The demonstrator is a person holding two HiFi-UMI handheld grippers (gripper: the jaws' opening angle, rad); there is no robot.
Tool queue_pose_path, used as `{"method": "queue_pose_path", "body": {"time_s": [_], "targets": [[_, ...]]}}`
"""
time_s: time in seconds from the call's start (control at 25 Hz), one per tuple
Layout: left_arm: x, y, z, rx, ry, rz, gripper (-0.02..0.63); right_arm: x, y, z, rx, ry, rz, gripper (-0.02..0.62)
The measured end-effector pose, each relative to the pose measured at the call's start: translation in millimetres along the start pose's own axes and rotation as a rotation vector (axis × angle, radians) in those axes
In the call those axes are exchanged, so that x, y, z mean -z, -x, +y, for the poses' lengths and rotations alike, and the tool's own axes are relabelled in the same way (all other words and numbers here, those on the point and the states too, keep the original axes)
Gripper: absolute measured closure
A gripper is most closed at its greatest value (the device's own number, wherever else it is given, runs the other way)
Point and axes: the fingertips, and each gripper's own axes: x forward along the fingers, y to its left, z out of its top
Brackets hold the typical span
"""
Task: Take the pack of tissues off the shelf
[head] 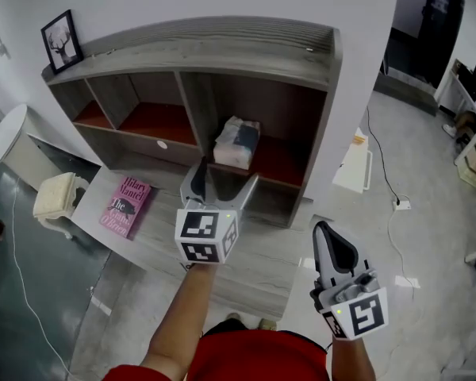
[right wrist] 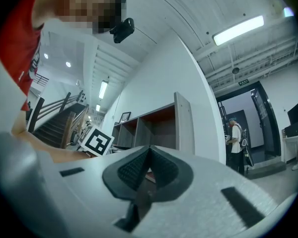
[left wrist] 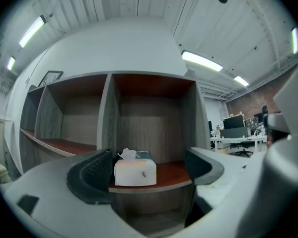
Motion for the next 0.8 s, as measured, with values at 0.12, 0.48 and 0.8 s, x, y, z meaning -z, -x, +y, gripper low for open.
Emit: {"method": "queue_pose_path", "body": {"time_s": [0.12,0.48,0.8], "targets": [[9.7,-21.8,9.1,-0.012,-0.008,0.036,0.181,2.0,-9.4,-7.1,0.019,0.008,0.005,0.591],[39.1,-63.3,27.0,-0.027,-0.027,0.139,0.176,18.8,-28.0,-16.2,0.046,0.007,0.043,0.591],[55.3,-81.6,29.0,-0.030,-0.048,0.193,0.178,28.9,-31.6,-19.1,0.057,0.000,0.072,0.591]]}}
